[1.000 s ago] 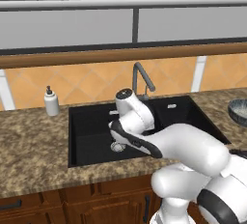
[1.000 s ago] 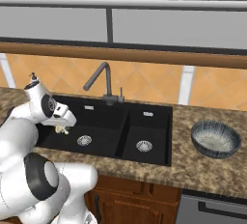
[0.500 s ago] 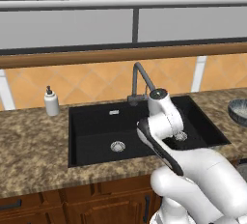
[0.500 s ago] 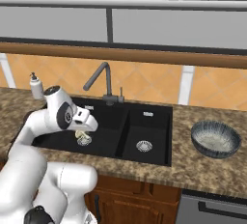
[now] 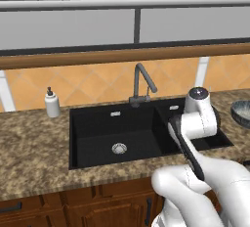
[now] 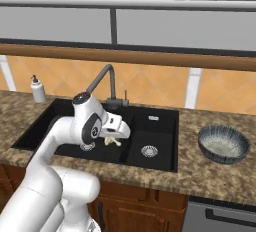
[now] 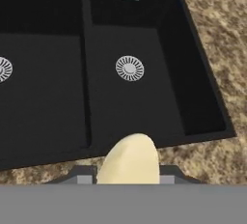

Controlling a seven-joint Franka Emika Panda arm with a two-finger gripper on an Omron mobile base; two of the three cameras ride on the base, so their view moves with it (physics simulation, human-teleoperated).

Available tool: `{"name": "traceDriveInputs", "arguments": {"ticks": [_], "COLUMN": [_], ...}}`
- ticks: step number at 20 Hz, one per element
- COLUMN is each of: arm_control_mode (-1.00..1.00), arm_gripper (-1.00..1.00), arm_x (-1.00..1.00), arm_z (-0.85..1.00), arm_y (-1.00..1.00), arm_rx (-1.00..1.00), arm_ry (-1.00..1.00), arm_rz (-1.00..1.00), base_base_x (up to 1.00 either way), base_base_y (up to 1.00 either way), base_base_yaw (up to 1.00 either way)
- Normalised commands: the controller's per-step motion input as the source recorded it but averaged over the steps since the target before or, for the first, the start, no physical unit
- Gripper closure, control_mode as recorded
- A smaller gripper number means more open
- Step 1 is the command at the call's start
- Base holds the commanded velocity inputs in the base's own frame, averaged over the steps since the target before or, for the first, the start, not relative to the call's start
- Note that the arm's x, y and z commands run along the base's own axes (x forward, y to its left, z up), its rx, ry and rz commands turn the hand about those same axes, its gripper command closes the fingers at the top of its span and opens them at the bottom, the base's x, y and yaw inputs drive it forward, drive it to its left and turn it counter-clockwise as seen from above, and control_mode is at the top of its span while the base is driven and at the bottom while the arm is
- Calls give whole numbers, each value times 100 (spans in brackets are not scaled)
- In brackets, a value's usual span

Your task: Pick the mushroom from the sink and place it in the bowl. Then pick the bowl and place it in the microwave. Then close the microwave door and press the start button.

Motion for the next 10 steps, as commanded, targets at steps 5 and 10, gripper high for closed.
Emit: {"name": "traceDriveInputs", "arguments": {"ticks": [5,10], "arm_control_mode": [-100,-100], "arm_gripper": [100,100], "arm_x": [0,18], "arm_z": [47,34], "arm_y": [-100,-100], "arm_rx": [0,-1], "arm_ry": [0,0], "arm_rz": [0,0], "base_base_x": [0,0], "base_base_y": [0,0], "base_base_yaw": [0,0]}}
